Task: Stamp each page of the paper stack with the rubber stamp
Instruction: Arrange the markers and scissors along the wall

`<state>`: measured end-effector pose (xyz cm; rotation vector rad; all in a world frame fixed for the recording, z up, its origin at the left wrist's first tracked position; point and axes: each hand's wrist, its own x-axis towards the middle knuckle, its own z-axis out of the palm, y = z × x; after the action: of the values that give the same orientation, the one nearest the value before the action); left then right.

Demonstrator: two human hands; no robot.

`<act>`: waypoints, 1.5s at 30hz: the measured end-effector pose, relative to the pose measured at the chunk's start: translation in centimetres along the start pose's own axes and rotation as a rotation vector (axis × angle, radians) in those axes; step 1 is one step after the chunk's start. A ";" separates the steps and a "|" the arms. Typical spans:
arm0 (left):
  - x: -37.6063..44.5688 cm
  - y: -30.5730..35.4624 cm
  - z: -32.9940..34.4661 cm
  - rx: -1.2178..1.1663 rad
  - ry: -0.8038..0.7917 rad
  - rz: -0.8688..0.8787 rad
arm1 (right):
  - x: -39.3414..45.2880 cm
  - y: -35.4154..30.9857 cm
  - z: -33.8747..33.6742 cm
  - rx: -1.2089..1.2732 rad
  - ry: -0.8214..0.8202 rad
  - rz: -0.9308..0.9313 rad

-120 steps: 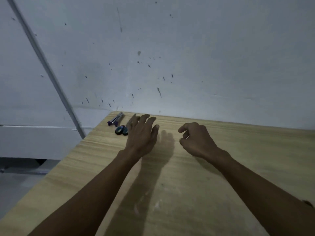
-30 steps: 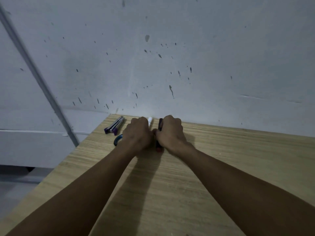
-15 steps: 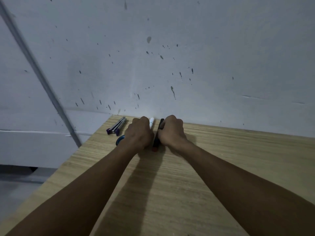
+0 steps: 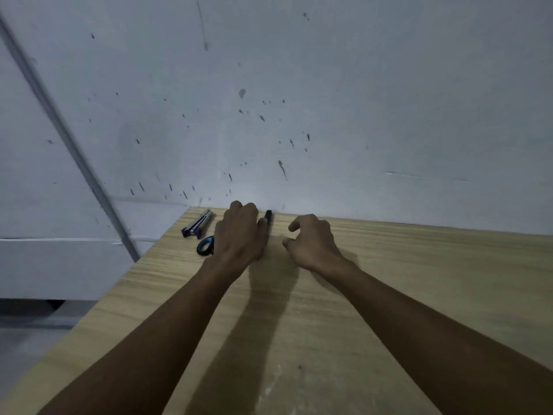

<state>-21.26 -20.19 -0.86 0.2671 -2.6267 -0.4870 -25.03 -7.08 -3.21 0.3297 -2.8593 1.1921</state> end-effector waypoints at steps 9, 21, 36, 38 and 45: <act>-8.0 7.7 -1.7 -0.251 0.084 0.149 | -10.7 4.0 -8.5 -0.222 0.102 0.036; -19.5 19.2 -1.0 -0.419 -0.129 0.347 | -25.3 13.4 -20.3 -0.365 0.220 0.208; -26.4 25.0 0.0 -0.434 -0.339 0.361 | -33.9 18.4 -24.8 -0.279 0.219 0.495; -26.5 25.0 -0.2 -0.441 -0.377 0.340 | -33.6 17.8 -24.5 -0.126 0.233 0.434; -26.4 24.5 -1.8 -0.782 -0.476 0.028 | -32.5 12.7 -22.1 0.157 0.206 0.113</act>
<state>0.23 8.73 -0.51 -0.1609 -2.6046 -1.6638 2.93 23.14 0.10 0.0449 -2.6459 1.3847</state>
